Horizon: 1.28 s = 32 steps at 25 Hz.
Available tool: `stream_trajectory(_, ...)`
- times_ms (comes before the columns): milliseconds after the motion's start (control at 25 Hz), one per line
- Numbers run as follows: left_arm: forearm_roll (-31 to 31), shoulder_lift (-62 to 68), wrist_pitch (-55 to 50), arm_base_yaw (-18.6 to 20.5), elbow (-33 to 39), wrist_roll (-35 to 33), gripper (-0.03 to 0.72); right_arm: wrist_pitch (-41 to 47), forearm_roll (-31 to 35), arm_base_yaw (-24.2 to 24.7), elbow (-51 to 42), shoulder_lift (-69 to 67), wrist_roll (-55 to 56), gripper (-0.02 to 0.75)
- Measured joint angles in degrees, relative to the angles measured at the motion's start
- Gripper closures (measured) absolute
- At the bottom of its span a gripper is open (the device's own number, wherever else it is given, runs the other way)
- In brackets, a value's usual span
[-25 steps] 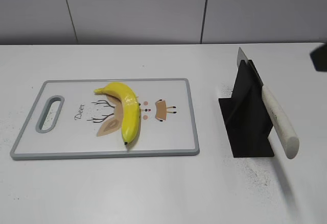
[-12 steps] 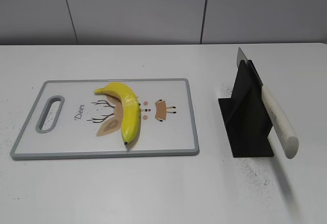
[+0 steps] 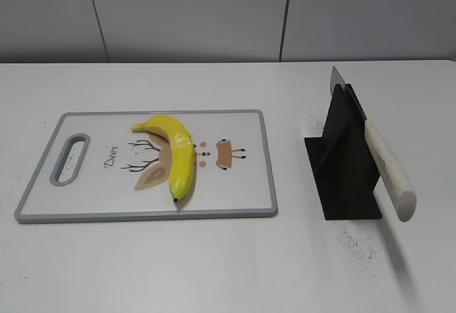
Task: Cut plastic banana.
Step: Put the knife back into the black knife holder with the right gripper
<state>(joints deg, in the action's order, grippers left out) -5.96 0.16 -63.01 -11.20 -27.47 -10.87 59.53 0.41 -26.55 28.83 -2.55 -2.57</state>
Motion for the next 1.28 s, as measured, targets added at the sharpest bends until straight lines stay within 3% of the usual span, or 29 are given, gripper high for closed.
stream_trajectory(280, -0.3, -0.4, 0.1, 0.0, 0.0, 0.0, 0.385, 0.1, 0.3, 3.3, 0.0, 2.9, 0.0, 0.144)
stream_trajectory(520, -0.5, -0.4, 0.1, 0.0, 0.0, 0.0, 0.388, 0.1, 0.5, 14.5, 0.0, 2.9, 0.0, 0.144)
stream_trajectory(800, -0.6, -0.4, 0.1, 0.1, 0.0, 0.0, 0.418, 0.1, 0.7, 23.5, 0.0, 2.9, 0.0, 0.144)
stream_trajectory(1000, -0.6, -0.4, 0.1, 0.1, 0.0, 0.0, 0.436, 0.1, 0.7, 27.1, 0.0, 2.9, 0.0, 0.146)
stream_trajectory(1280, -0.6, -0.4, 0.1, 0.1, 0.0, 0.0, 0.446, 0.1, 0.7, 27.8, 0.0, 2.9, 0.0, 0.146)
